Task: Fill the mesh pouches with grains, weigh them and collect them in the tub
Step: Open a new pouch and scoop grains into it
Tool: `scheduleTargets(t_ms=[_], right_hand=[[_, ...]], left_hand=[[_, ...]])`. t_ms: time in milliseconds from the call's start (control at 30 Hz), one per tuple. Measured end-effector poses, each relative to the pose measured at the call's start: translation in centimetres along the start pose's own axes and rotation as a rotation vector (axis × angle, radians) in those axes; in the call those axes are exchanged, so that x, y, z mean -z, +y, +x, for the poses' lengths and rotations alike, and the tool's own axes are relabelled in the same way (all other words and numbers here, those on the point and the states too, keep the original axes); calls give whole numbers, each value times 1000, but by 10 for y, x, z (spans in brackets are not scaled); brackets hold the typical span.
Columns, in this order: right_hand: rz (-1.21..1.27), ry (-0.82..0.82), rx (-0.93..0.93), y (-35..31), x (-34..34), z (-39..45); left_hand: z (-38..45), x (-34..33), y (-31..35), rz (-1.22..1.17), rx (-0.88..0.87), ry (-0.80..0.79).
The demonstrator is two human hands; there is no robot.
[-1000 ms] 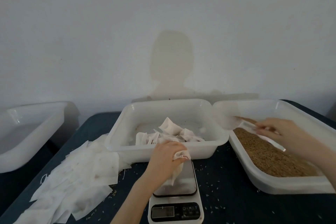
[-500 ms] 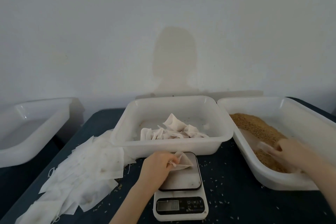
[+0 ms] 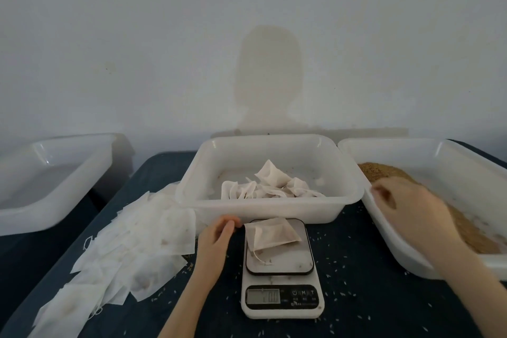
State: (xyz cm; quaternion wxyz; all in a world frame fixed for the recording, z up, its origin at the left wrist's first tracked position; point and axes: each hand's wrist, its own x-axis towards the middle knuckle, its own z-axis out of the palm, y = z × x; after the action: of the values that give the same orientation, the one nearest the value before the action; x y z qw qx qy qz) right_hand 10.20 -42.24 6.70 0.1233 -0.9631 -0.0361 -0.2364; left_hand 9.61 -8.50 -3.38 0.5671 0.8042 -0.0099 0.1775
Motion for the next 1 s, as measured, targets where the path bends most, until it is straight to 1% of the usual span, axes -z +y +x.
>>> scheduleTargets(t_ms=[67,100,167,233,367,433,500,567,633,767,833,933,1000], right_hand=[[105,-22,159,-27,-10,-13],[112,-75,208,-37,-20,-19],[80,-217,250,-53,-46,-32],[91,-262,203,-58,-71,-40],[290,-273,-56,-47,-102,-44],[368,-292,-133,-40,-109,-43],[384,-326,-154,-35,-113,-42],[323,-385,-142,-35,-117,-41],[254,-396,-112,-36,-119,-40],[255,-352,-78,-39,-116,-43],[301,-231,-50,-42,-112,-45],[334,2,81,-60,-97,-48],[343,55,184,-87,-84,-45]], left_hand=[[1,0,-5,33,38,54],[1,-1,-8,63,48,74],[1,-1,-11,108,60,101],[1,0,-15,159,75,100],[0,0,-22,218,102,110],[2,0,-22,214,125,120],[3,0,-23,218,144,126],[4,0,-24,233,139,127],[4,0,-24,244,138,115],[4,0,-25,261,136,81],[4,1,-25,263,136,74],[4,0,-23,265,138,71],[4,0,-22,280,142,68]])
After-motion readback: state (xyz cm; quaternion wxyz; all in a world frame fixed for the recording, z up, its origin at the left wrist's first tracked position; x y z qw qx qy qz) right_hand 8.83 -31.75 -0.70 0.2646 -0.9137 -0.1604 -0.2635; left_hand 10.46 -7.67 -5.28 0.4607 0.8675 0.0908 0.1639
